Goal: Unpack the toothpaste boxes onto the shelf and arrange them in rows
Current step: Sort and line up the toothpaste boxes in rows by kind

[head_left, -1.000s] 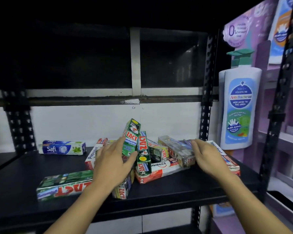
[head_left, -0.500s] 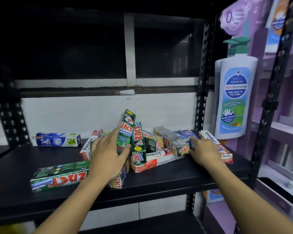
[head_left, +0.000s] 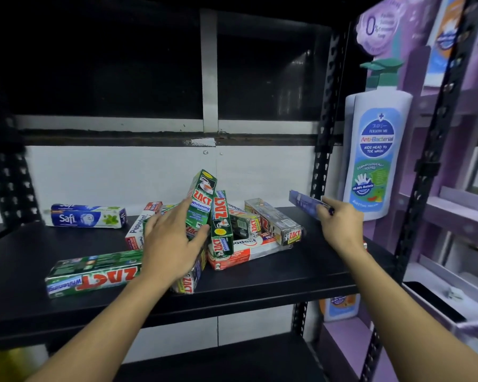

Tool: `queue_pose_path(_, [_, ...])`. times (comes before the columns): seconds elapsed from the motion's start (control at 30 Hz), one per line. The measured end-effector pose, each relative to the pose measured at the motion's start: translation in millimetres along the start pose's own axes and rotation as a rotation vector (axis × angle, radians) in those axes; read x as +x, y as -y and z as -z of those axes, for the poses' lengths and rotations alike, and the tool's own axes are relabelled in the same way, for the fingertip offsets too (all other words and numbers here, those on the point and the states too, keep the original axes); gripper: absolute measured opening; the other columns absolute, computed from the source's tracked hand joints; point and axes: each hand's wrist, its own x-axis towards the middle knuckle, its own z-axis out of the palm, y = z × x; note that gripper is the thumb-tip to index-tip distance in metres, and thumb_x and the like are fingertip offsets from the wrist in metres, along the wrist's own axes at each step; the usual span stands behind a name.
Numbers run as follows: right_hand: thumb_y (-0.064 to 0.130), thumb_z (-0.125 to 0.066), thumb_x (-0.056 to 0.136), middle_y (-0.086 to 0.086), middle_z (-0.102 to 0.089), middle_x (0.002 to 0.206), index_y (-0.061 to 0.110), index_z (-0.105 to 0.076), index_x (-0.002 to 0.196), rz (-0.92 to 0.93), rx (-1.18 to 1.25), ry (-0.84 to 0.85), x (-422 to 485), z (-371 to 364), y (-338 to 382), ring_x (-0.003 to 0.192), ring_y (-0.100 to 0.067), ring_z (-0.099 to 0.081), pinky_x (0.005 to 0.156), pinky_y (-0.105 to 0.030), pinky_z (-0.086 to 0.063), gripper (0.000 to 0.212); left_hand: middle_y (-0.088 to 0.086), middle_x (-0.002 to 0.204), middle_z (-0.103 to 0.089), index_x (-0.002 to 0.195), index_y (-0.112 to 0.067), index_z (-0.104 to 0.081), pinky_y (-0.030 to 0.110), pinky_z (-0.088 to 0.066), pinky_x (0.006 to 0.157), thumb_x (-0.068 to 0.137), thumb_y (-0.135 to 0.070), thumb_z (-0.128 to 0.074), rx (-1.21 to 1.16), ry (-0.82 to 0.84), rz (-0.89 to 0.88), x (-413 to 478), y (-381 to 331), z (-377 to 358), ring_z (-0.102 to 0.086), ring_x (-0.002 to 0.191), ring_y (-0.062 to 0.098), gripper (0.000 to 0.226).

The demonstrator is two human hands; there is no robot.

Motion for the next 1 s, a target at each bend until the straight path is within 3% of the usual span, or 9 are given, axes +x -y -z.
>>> queue_pose_path(0.2, [0.025,-0.06,0.094,-0.007,-0.073,0.108,0.015,-0.069,0.124,0.177,0.117,-0.008,-11.7,7.3,53.5,0.091,-0.015,-0.064,0.078,-0.018,-0.04,0.032,-0.006,0.14,-0.057,0.149,-0.03,-0.036,0.049,-0.027,0.115,0.094,-0.058,-0.05,-0.136,0.025,0.0,4.4,-1.8,16.0,-0.049,0.13,0.021,0.063])
queue_pose_path(0.27, [0.027,-0.062,0.094,0.004,-0.072,0.091,0.019,-0.069,0.122,0.249,0.193,0.017,-20.6,4.6,79.6,0.073,0.0,-0.057,0.071,-0.017,-0.039,0.031,-0.003,0.142,-0.055,0.148,-0.028,-0.039,0.048,-0.034,0.112,0.093,-0.053,-0.057,-0.216,-0.005,0.012,8.8,-4.5,32.3,-0.049,0.13,0.022,0.063])
queue_pose_path(0.37, [0.028,-0.064,0.093,0.016,-0.065,0.076,0.022,-0.069,0.122,0.303,0.375,0.112,-37.6,-3.9,118.1,0.058,0.003,-0.053,0.057,-0.01,-0.04,0.03,-0.006,0.147,-0.049,0.146,-0.029,-0.042,0.038,-0.044,0.106,0.088,-0.054,-0.065,-0.497,-0.044,0.119,20.4,-1.9,64.7,-0.052,0.127,0.013,0.067])
queue_pose_path(0.47, [0.028,-0.064,0.094,0.016,-0.069,0.091,0.026,-0.067,0.123,0.335,0.572,0.301,-57.5,-15.4,151.6,0.075,0.007,-0.061,0.058,-0.01,-0.047,0.03,-0.006,0.151,-0.043,0.146,-0.026,-0.039,0.03,-0.052,0.094,0.079,-0.054,-0.073,-0.844,-0.07,0.321,33.6,16.2,99.4,-0.056,0.119,0.01,0.08])
queue_pose_path(0.57, [0.026,-0.063,0.094,0.013,-0.071,0.106,0.025,-0.068,0.123,0.385,0.685,0.484,-76.8,-31.8,176.7,0.098,0.0,-0.066,0.071,-0.015,-0.053,0.03,0.005,0.145,-0.048,0.151,-0.023,-0.03,0.038,-0.053,0.098,0.064,-0.048,-0.081,-1.25,-0.002,0.499,36.2,52.5,131.7,-0.063,0.115,0.026,0.103])
queue_pose_path(0.63, [0.027,-0.064,0.093,0.012,-0.07,0.114,0.025,-0.069,0.123,0.436,0.69,0.591,-86.2,-44.4,188.8,0.107,-0.001,-0.064,0.078,-0.017,-0.054,0.03,0.007,0.129,-0.058,0.15,-0.015,-0.032,0.037,-0.057,0.091,0.074,-0.032,-0.078,-1.417,0.049,0.52,28.5,78.6,149.1,-0.07,0.101,0.025,0.091])
queue_pose_path(0.8, [0.031,-0.063,0.093,0.015,-0.067,0.122,0.031,-0.066,0.126,0.56,0.561,0.753,-100.5,-78.8,206.9,0.111,0.003,-0.059,0.073,-0.014,-0.051,0.033,0.009,0.106,-0.07,0.129,-0.01,-0.058,0.034,-0.06,0.079,0.075,-0.018,-0.073,-1.333,0.002,0.538,-1.3,132.3,172.7,-0.071,0.093,0.018,0.056])
queue_pose_path(0.9, [0.038,-0.064,0.092,0.016,-0.063,0.128,0.033,-0.063,0.13,0.689,0.337,0.746,-106.2,-98.0,209.9,0.116,0.003,-0.056,0.092,-0.023,-0.052,0.038,0.011,0.108,-0.068,0.116,-0.012,-0.062,0.03,-0.059,0.075,0.068,-0.02,-0.08,-1.195,-0.164,0.538,-13.1,151.7,180.8,-0.073,0.09,0.018,0.051])
queue_pose_path(1.0, [0.042,-0.066,0.09,0.016,-0.064,0.126,0.034,-0.064,0.127,0.655,0.33,0.691,-101.3,-99.5,201.7,0.116,0.003,-0.056,0.102,-0.027,-0.046,0.038,0.006,0.105,-0.068,0.106,-0.016,-0.063,0.034,-0.058,0.081,0.06,-0.027,-0.087,-0.995,-0.322,0.551,-24.1,163.1,181.3,-0.072,0.095,0.022,0.053])
